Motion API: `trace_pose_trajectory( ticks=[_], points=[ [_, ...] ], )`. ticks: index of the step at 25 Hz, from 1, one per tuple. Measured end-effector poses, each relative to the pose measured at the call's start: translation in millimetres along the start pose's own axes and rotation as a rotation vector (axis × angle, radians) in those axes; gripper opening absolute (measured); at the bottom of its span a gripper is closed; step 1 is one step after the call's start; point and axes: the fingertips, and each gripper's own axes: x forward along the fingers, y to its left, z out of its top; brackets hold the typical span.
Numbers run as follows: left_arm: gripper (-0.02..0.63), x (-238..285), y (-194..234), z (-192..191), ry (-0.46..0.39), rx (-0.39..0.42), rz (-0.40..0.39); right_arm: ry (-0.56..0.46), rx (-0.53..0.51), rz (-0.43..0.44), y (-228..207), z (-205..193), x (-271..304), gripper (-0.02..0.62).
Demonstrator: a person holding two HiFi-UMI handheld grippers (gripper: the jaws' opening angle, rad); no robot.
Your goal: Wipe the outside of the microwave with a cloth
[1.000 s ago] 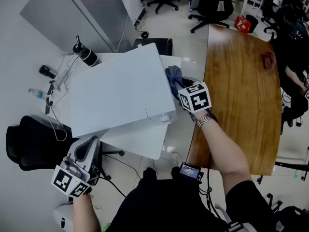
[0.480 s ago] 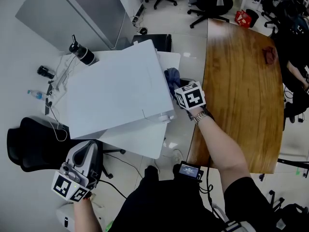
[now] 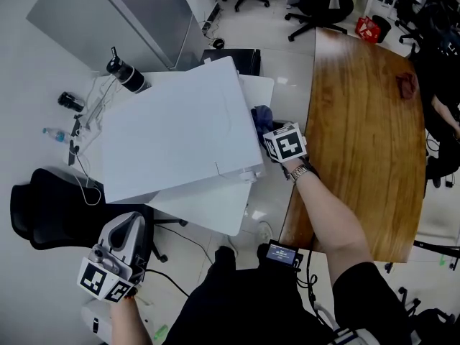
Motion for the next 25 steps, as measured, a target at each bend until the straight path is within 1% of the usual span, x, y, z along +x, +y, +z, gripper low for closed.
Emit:
trace_pose_trajectory(
  ticks=[7, 14, 18, 25],
  points=[
    [0.005, -6, 3, -2, 0.005, -0.006, 0.024, 0.036, 0.000, -0.011, -4, -9, 9, 0.071],
    [0.005, -9, 3, -7, 0.003, -0.018, 0.038, 0.068, -0.002, -0.045, -12, -17, 6, 0.071],
    [0.005, -10, 2, -7, -0.008, -0.024, 0.038, 0.053, 0.002, -0.067, -20, -14, -7, 0.071],
    [0.005, -13, 4, -4, -0.047, -0.036, 0.023, -0.018, -0.022, -0.082, -15, -5, -51, 0.071]
  ],
)
